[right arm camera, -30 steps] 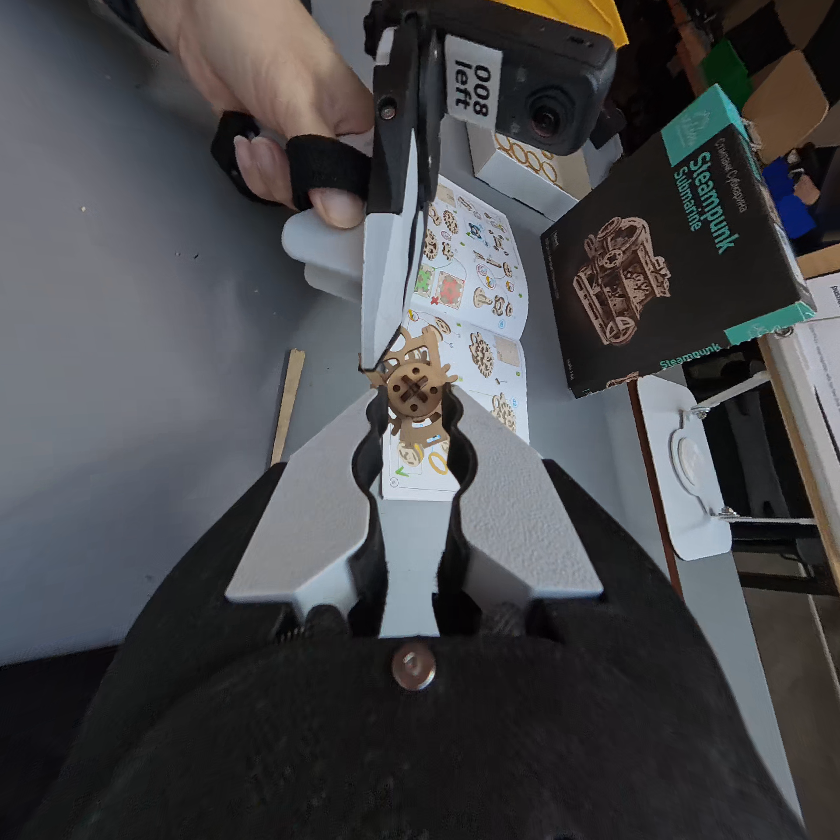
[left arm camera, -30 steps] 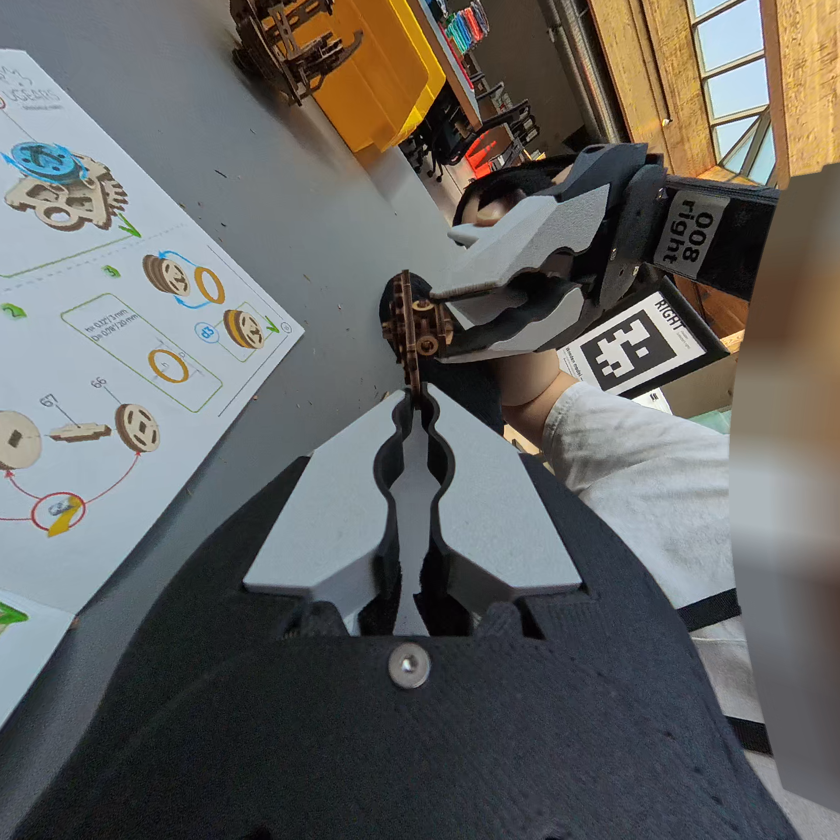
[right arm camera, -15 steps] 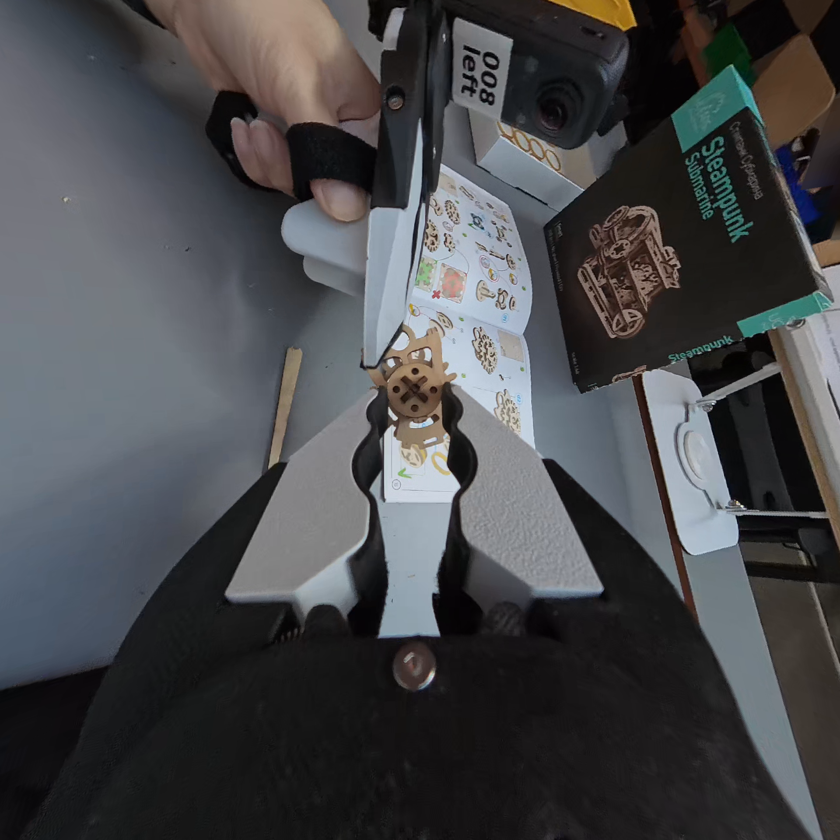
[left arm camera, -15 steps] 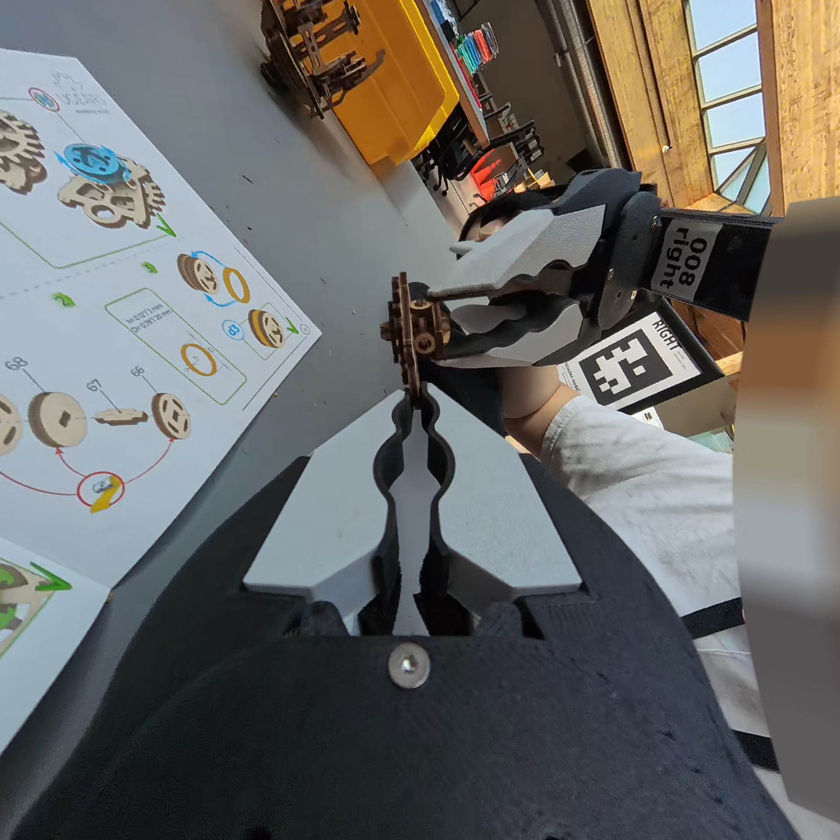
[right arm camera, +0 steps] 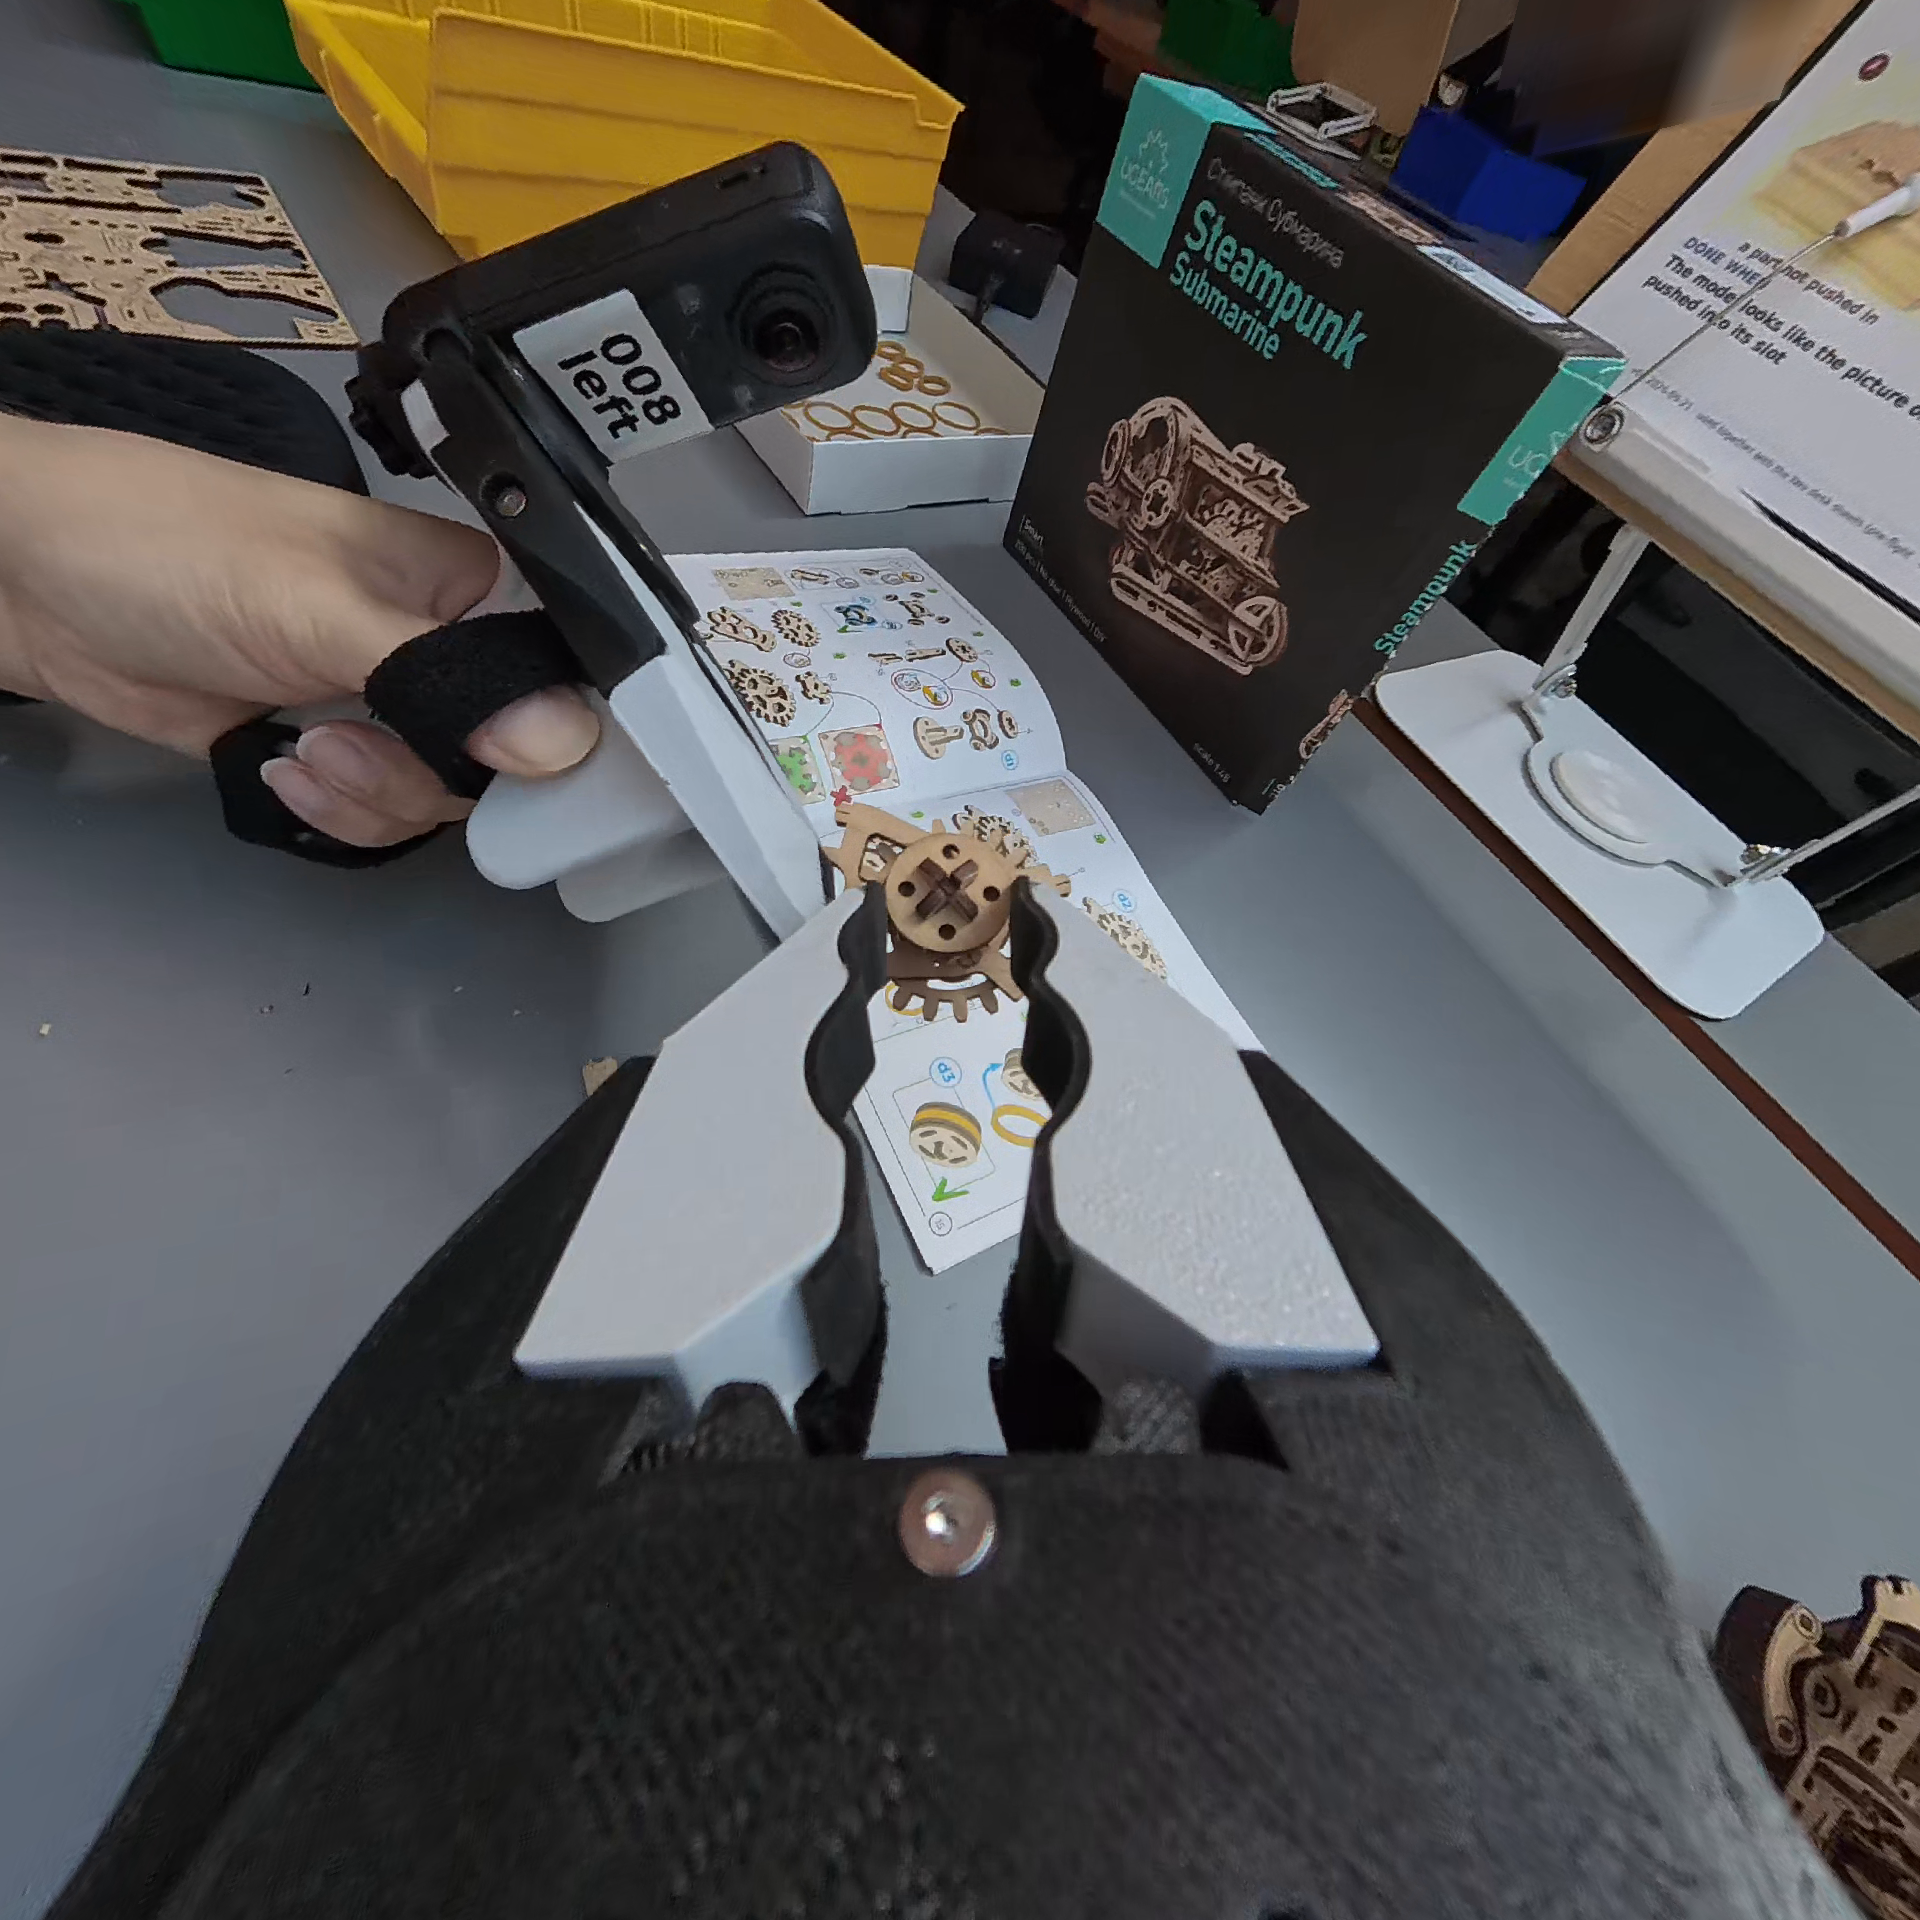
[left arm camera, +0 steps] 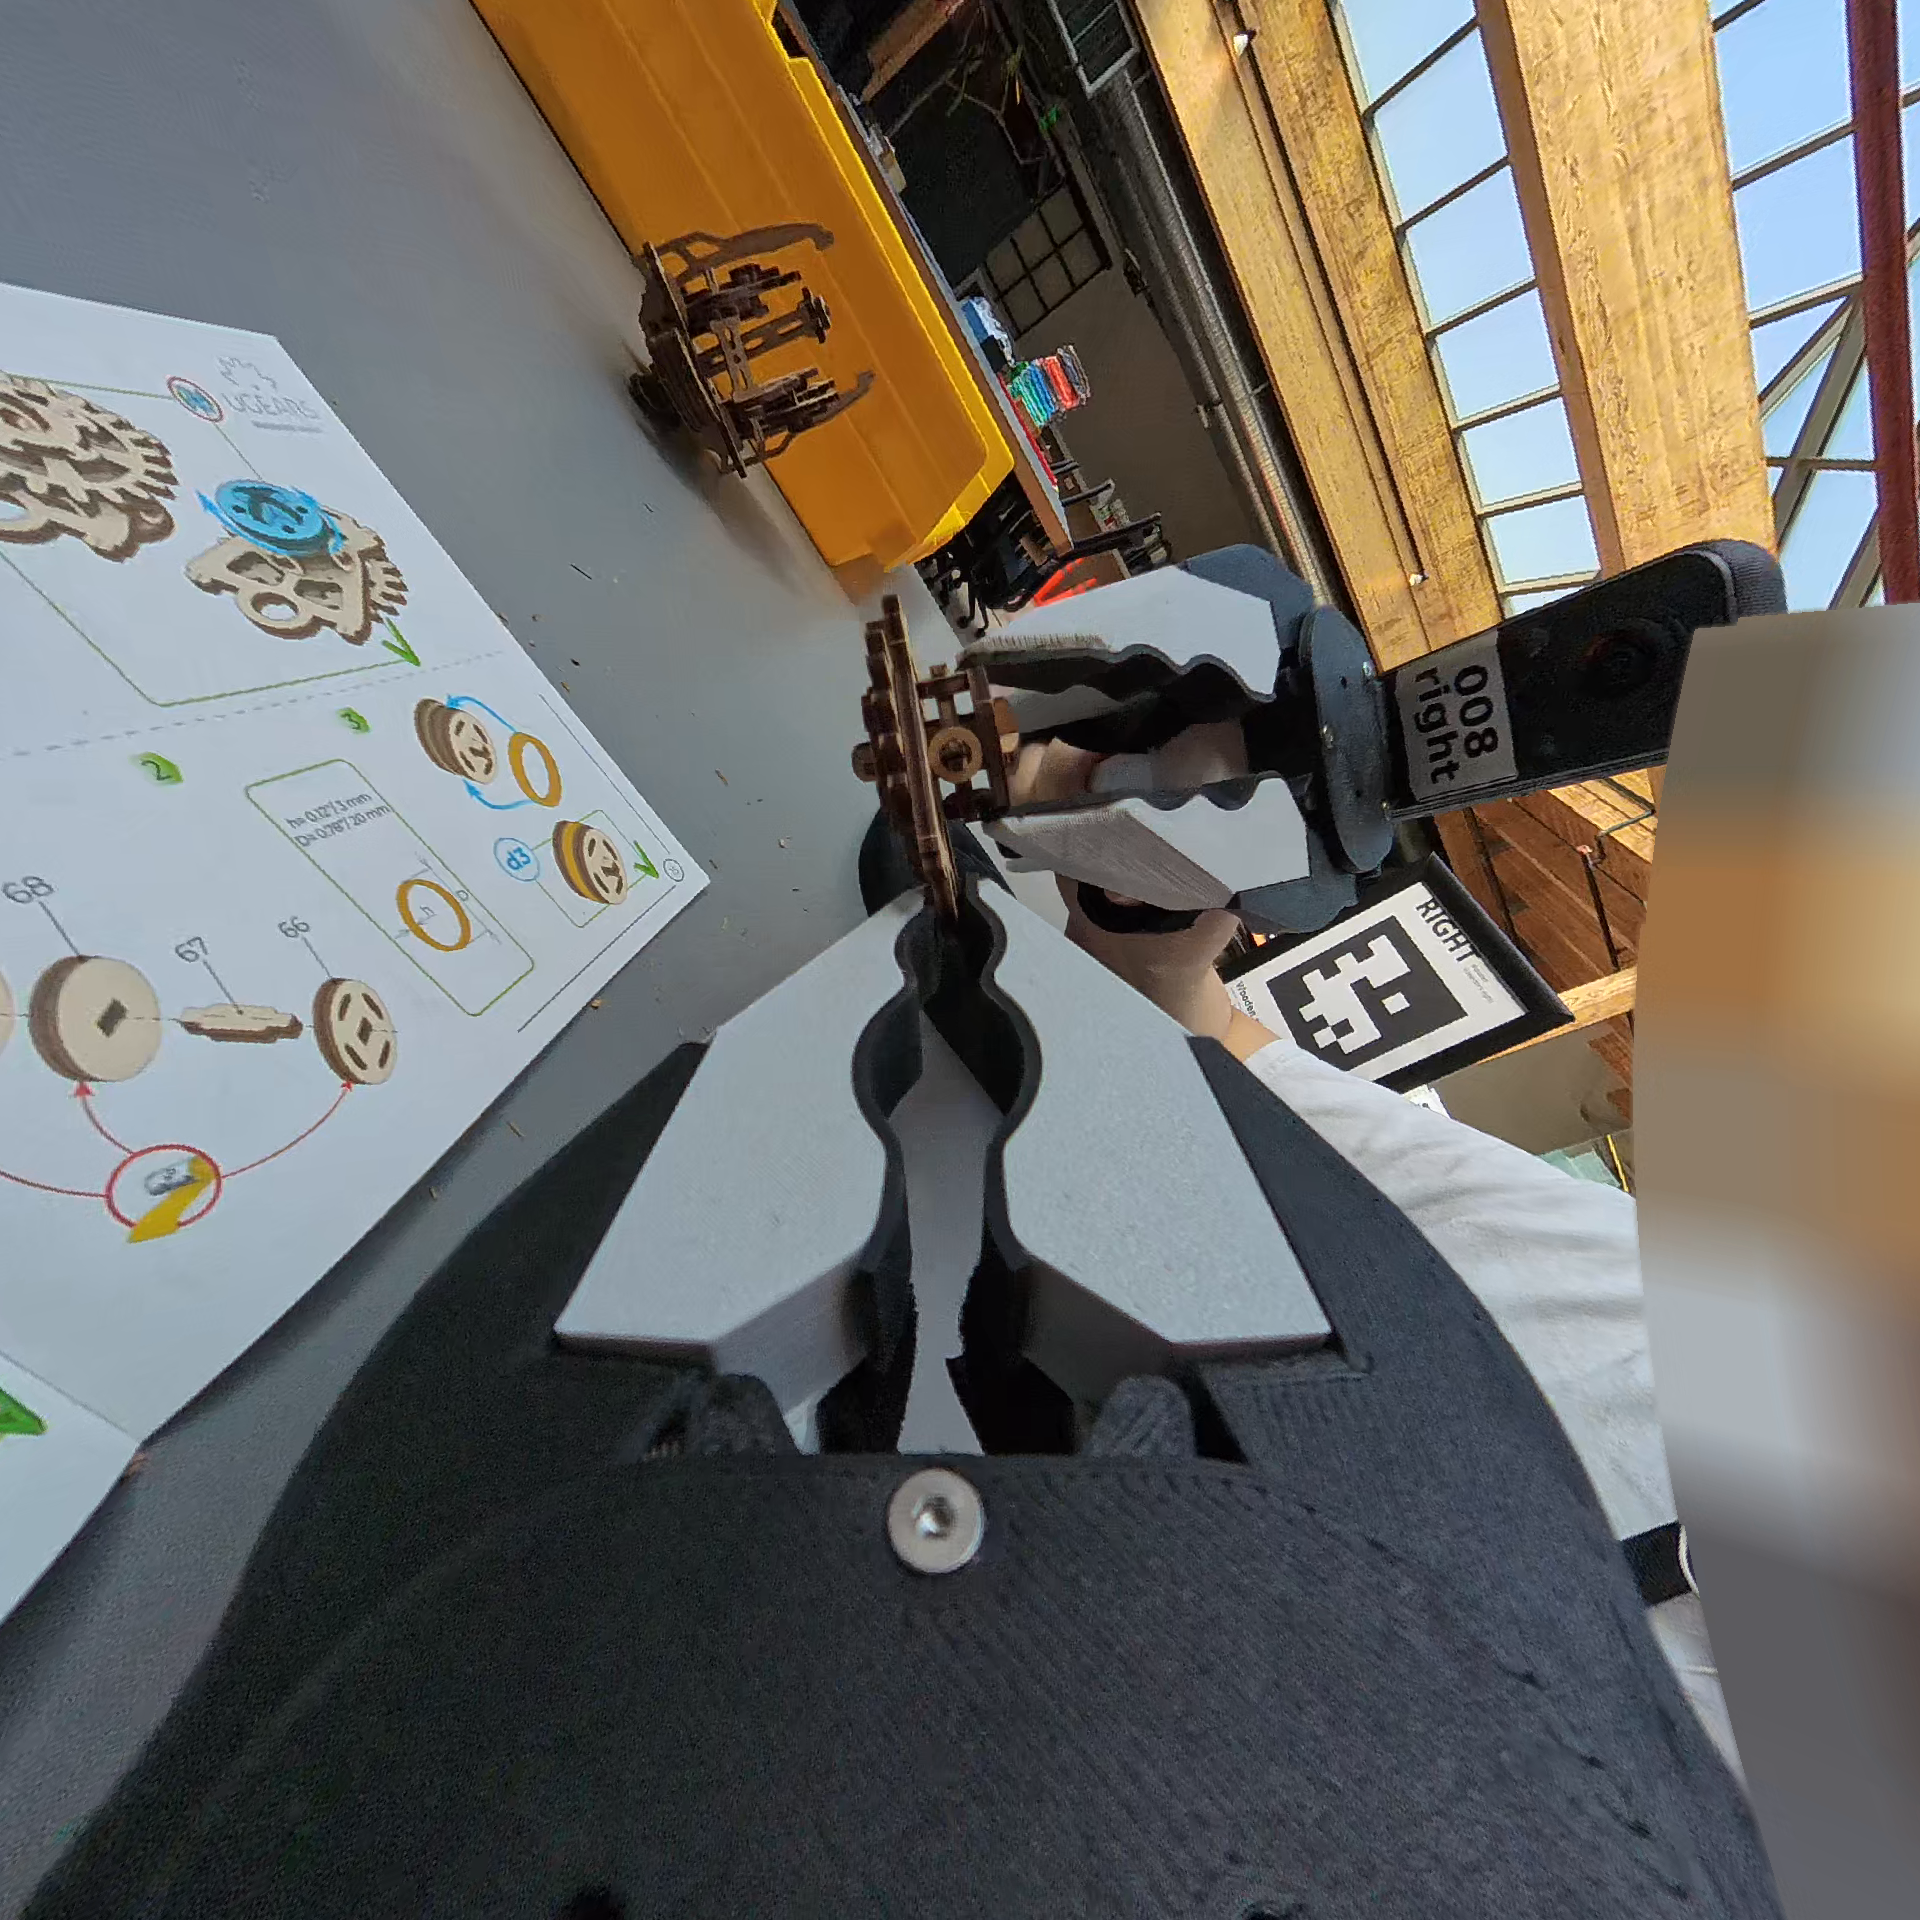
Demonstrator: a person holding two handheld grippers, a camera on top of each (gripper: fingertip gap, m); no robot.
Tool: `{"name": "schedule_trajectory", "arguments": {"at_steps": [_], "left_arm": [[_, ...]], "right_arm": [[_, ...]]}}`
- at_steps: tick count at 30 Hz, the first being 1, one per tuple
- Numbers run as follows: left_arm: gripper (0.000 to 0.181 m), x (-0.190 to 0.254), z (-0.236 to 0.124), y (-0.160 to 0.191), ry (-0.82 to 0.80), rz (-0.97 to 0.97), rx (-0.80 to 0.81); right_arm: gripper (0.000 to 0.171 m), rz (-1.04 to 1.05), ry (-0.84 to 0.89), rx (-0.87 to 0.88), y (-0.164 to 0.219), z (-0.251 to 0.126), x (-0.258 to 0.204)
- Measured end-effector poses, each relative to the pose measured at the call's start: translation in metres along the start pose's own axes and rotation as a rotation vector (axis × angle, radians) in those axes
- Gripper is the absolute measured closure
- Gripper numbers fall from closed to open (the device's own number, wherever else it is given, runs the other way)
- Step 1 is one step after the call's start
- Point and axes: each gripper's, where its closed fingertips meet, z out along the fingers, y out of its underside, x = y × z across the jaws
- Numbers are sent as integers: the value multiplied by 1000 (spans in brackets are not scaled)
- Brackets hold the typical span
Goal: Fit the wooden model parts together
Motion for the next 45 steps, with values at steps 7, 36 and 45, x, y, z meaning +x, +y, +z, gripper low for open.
{"name": "schedule_trajectory", "arguments": {"at_steps": [7, 36, 45], "left_arm": [[181, 5, -1, 27, 35, 27, -208], [181, 9, -14, 39, 35, 44, -363], [181, 22, -23, -10, 96, 21, -57]], "right_arm": [[148, -309, -222, -51, 8, -14, -24], [148, -554, -282, -95, 15, -25, -47], [148, -328, 24, 37, -23, -21, -14]]}}
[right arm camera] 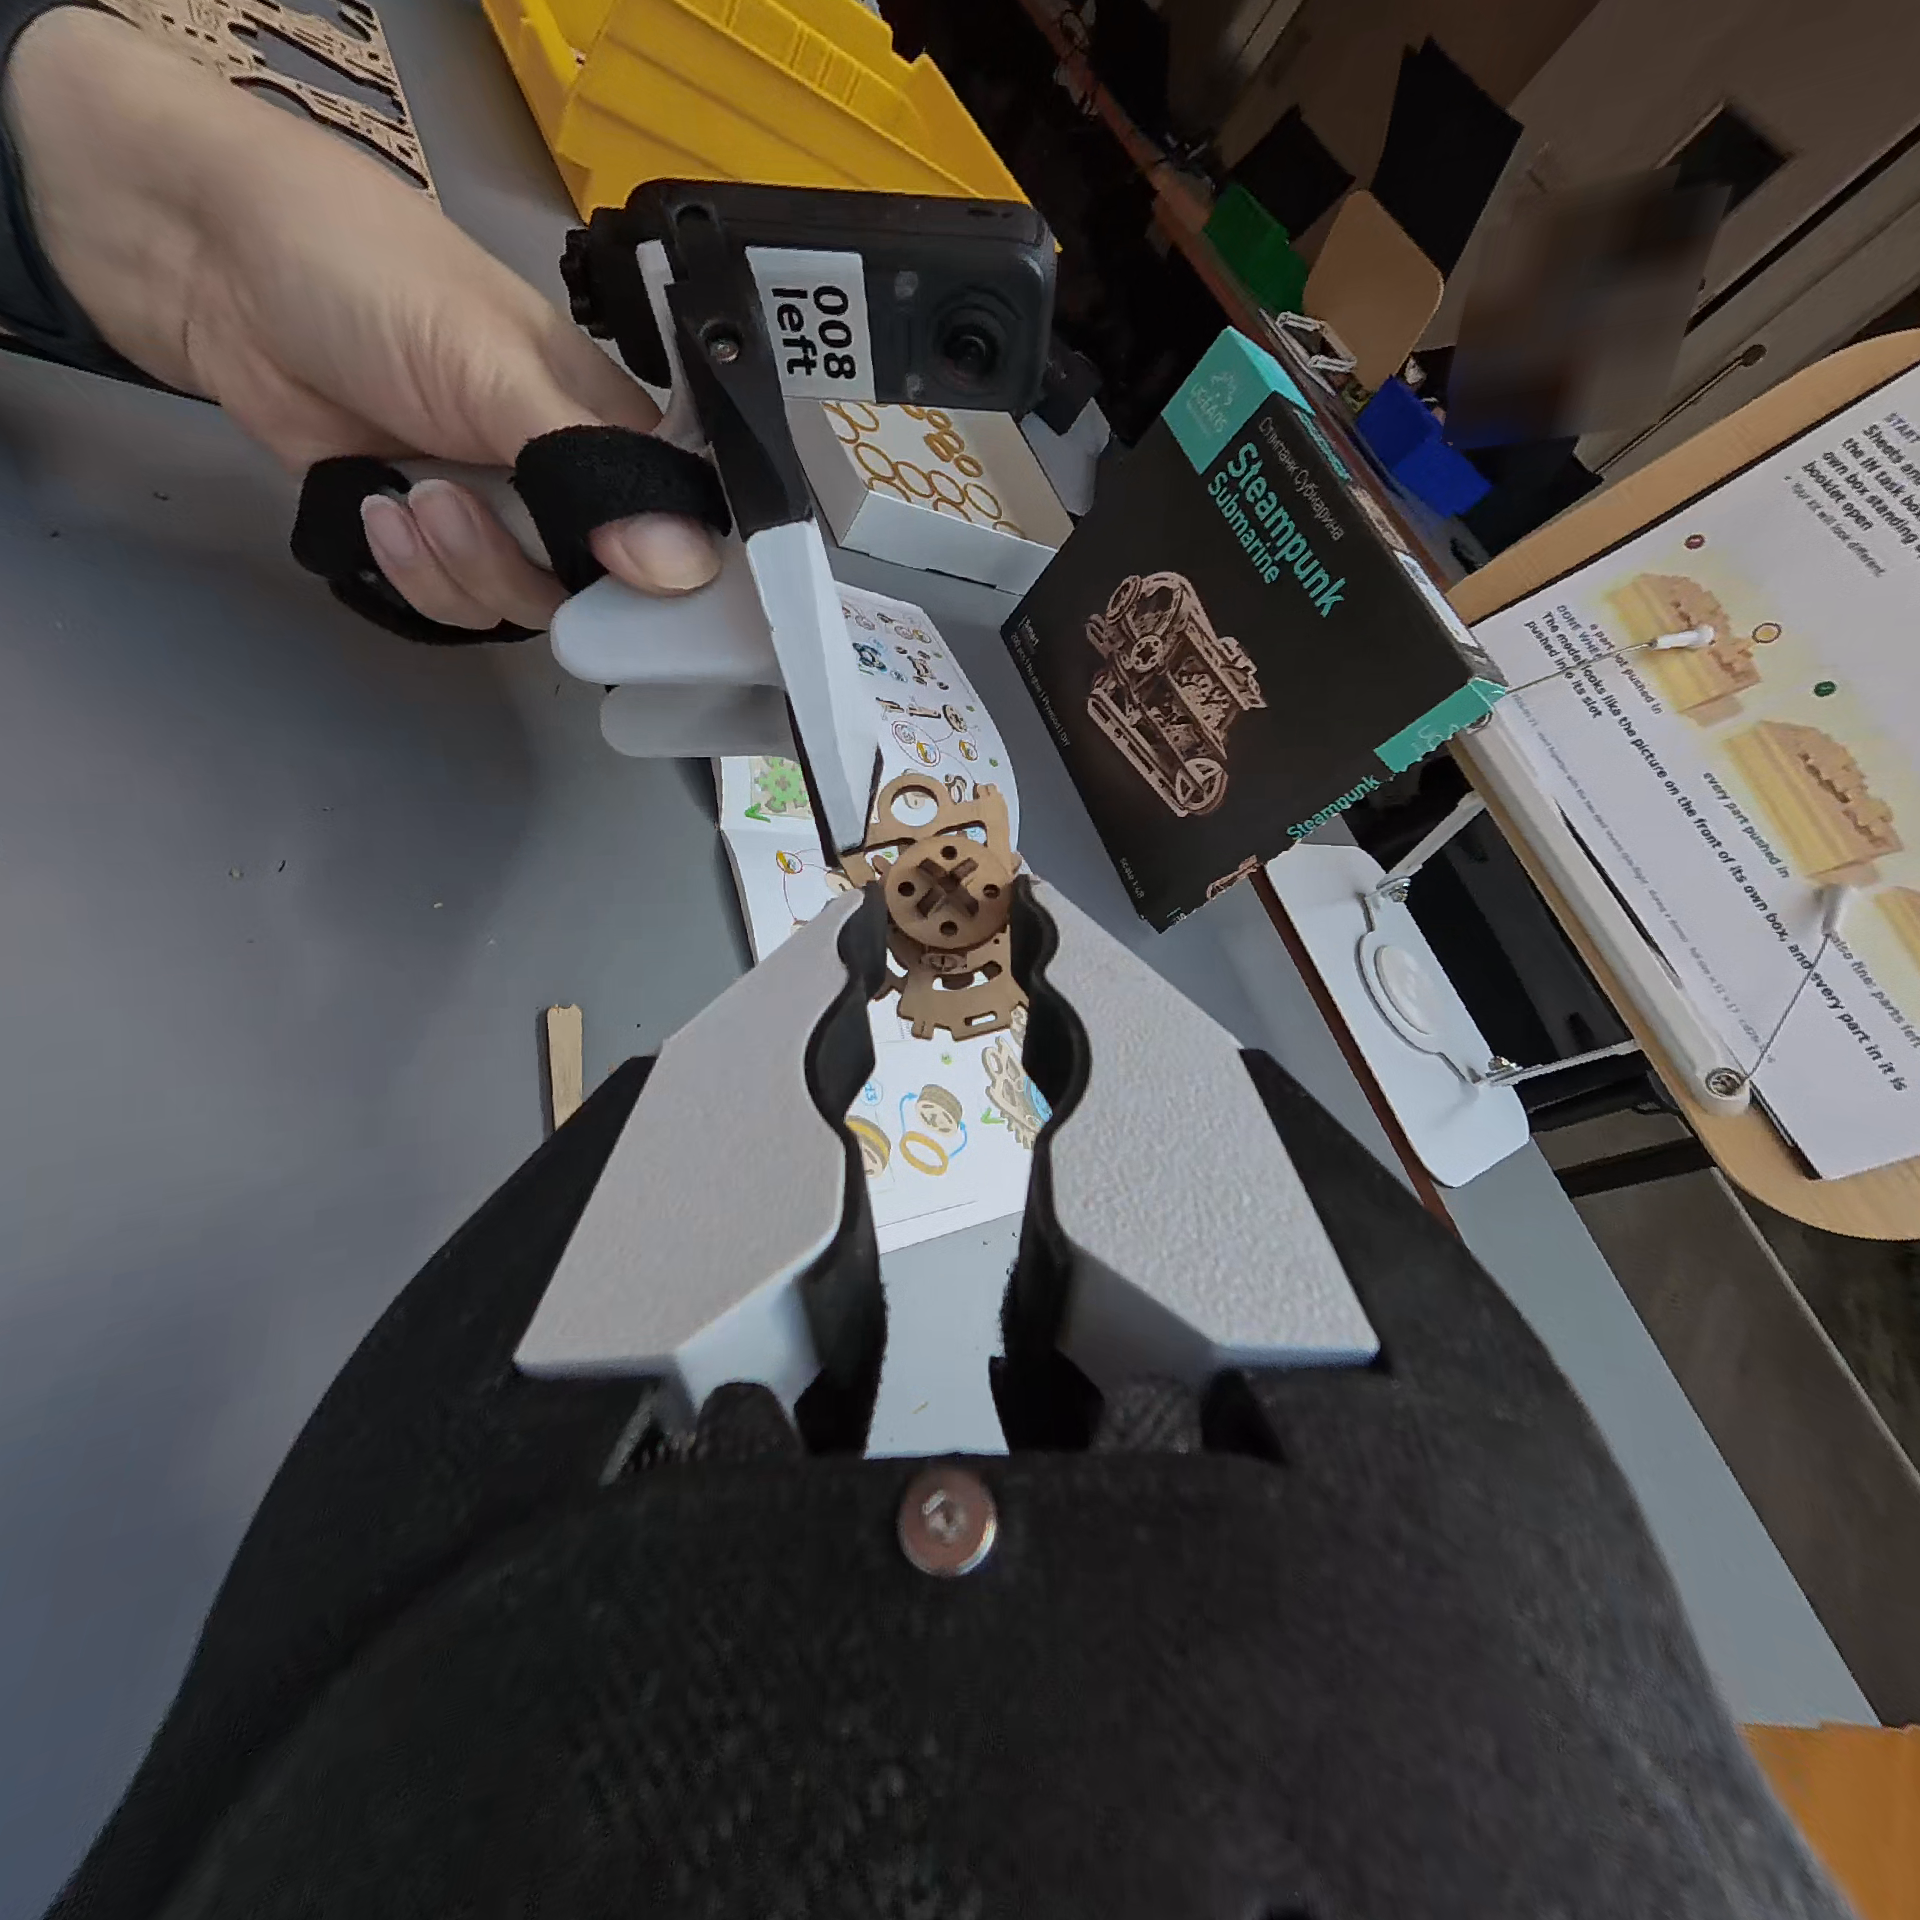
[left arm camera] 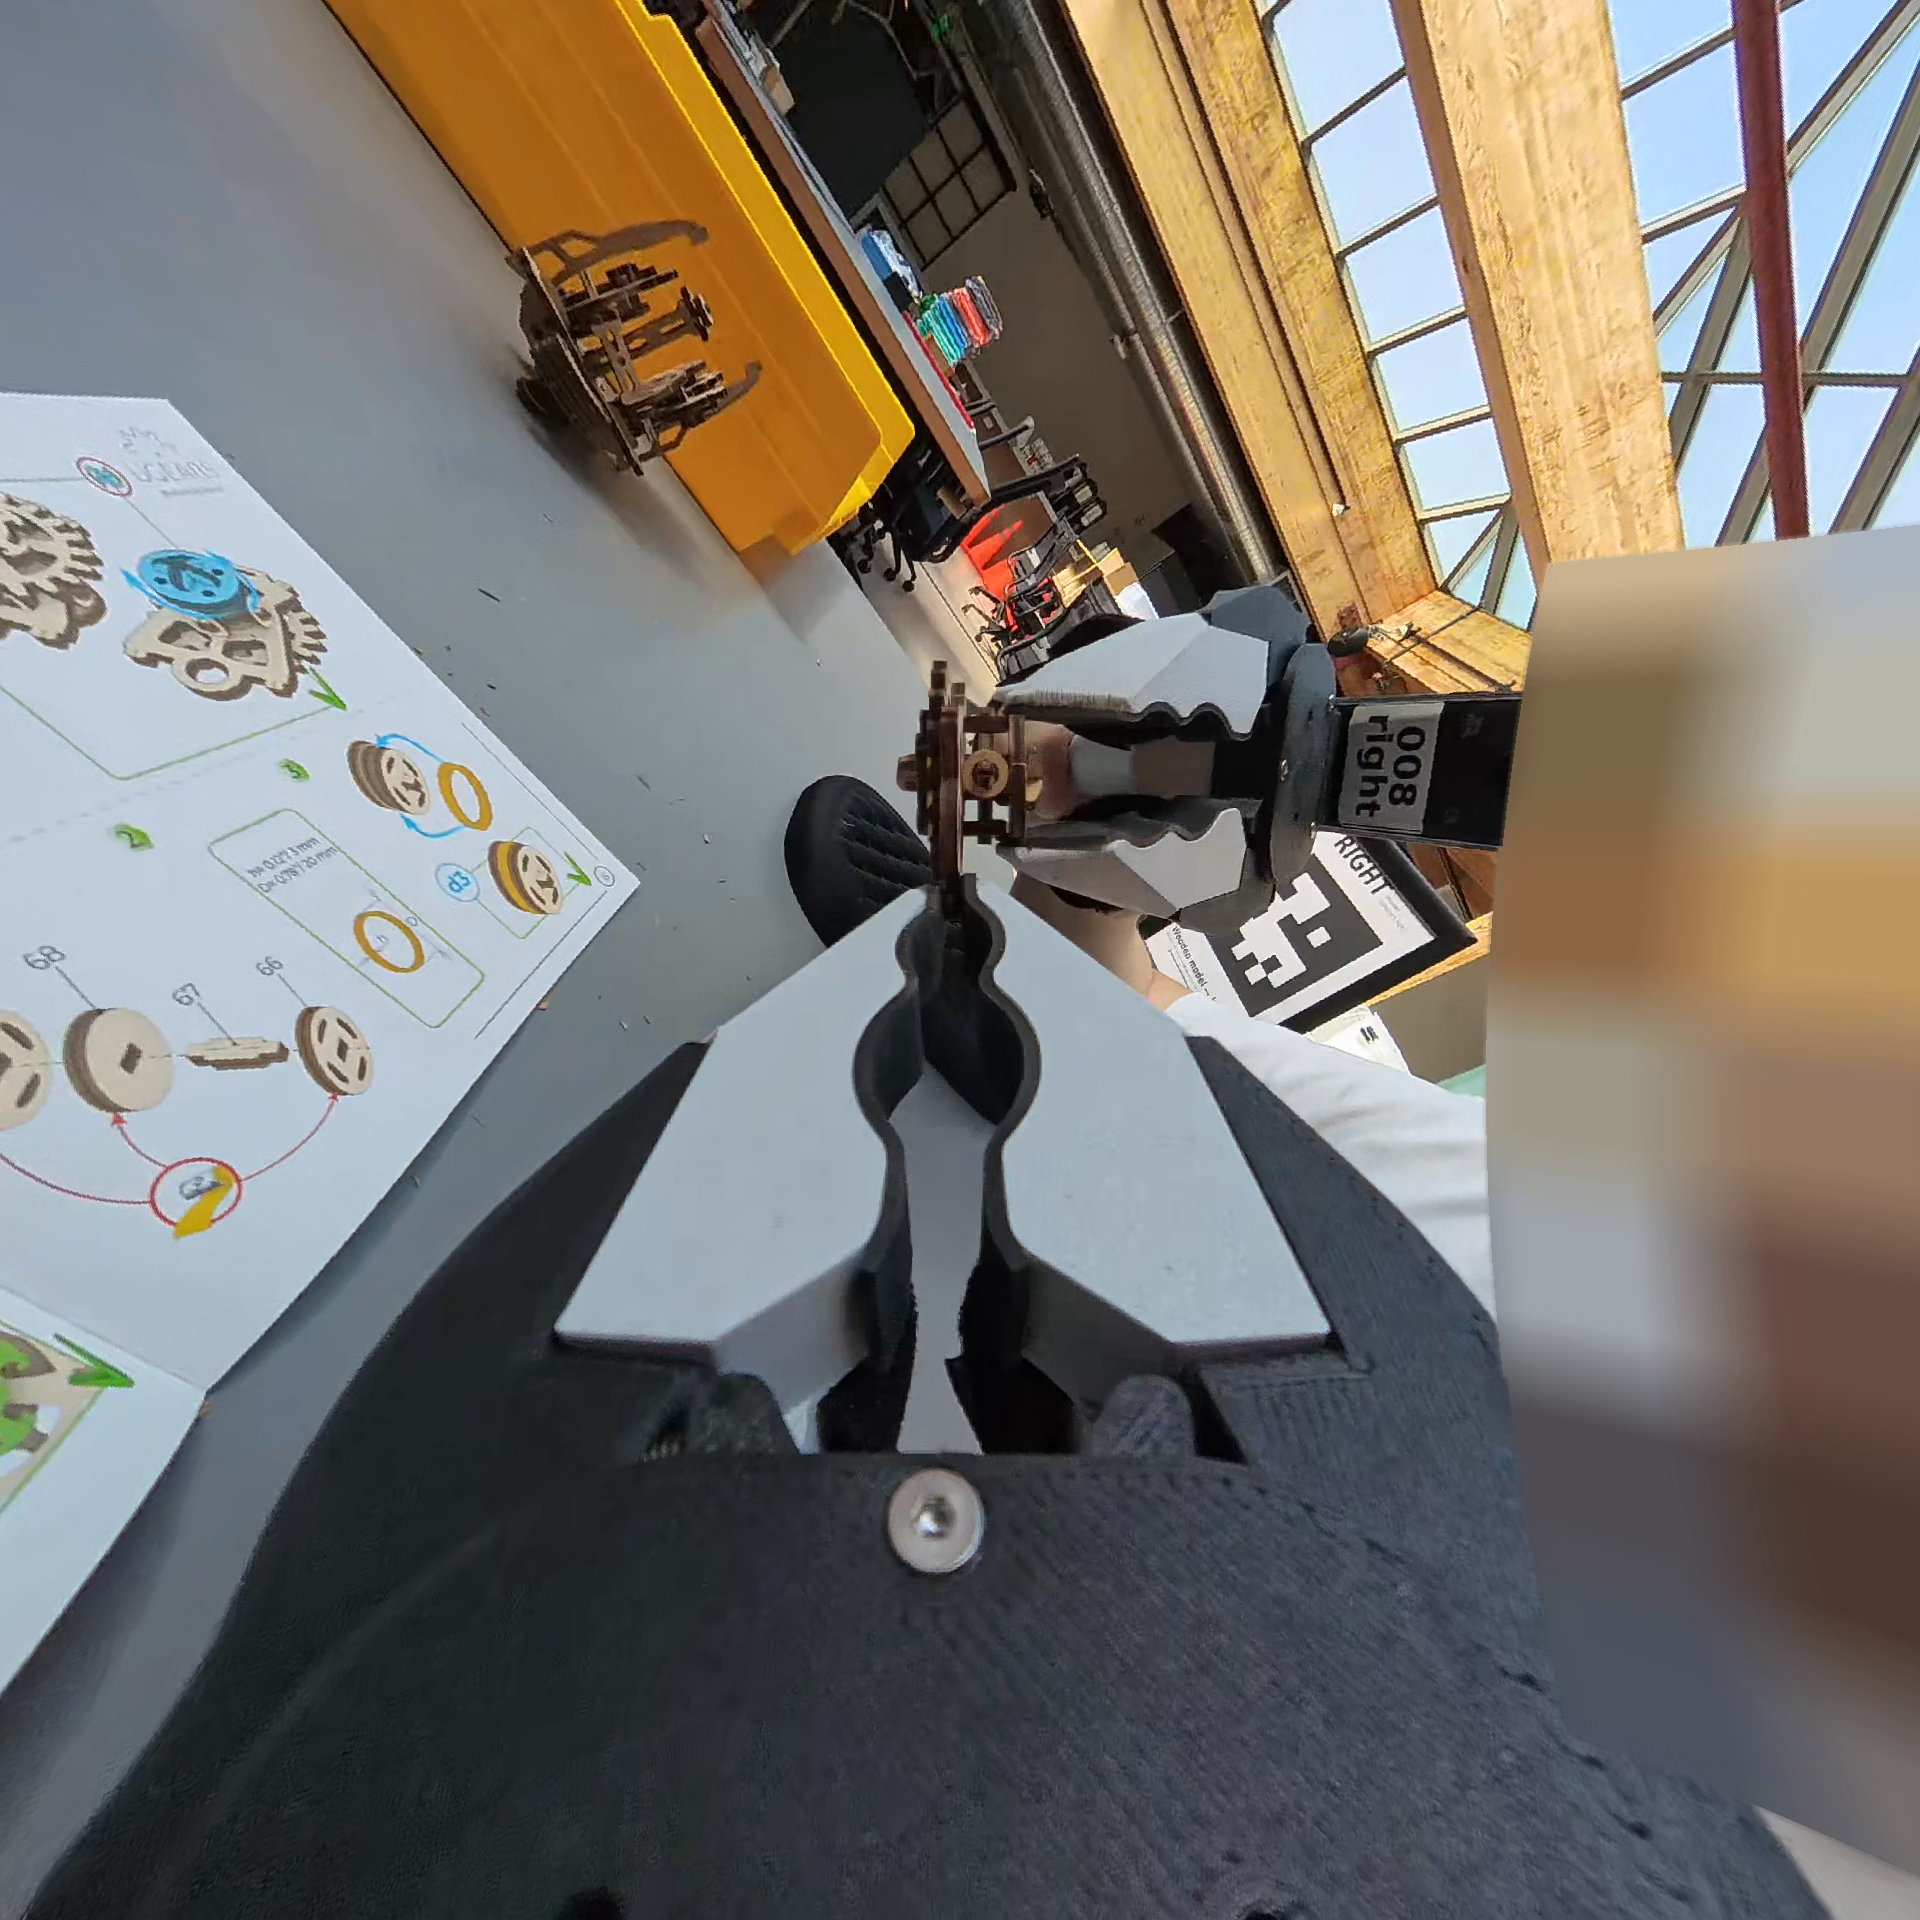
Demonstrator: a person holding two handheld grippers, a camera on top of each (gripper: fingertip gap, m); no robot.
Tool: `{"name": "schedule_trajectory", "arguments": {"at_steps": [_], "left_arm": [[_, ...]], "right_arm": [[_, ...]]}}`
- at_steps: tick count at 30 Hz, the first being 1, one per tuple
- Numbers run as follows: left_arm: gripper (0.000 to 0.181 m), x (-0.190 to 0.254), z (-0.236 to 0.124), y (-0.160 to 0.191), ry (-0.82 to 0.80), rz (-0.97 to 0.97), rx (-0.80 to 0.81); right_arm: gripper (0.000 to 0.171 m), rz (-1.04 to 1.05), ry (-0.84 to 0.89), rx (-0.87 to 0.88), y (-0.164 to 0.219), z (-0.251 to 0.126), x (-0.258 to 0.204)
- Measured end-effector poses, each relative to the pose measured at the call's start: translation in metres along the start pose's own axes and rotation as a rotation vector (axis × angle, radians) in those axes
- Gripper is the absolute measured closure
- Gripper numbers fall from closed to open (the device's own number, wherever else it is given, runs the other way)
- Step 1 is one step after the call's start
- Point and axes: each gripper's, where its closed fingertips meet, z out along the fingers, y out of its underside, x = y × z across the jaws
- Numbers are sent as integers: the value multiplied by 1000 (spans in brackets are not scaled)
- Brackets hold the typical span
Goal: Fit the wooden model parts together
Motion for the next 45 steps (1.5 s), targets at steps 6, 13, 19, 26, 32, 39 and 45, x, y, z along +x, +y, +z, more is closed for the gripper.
{"name": "schedule_trajectory", "arguments": {"at_steps": [6, 13, 19, 26, 32, 39, 45], "left_arm": [[181, -5, 3, 6, -19, -3, -28], [181, -9, 16, 24, -65, 32, -109], [177, -4, 12, 15, -16, 34, -58], [146, 1, -7, -8, -105, 302, -20], [133, 12, -25, -22, -322, 895, -14], [142, 23, -20, 7, -368, 1239, -165], [144, 17, -12, 35, -302, 1213, -316]], "right_arm": [[148, -44, -59, -33, 9, 2, -5], [148, 73, -55, -41, 11, 9, -7], [148, 61, -28, -17, 10, 4, 1], [148, 470, -209, 153, 7, -3, 17], [149, 1051, -625, 283, -1, -7, 7], [149, 1219, -919, 171, 2, -8, -24], [149, 1120, -878, 24, 23, 1, -39]]}}
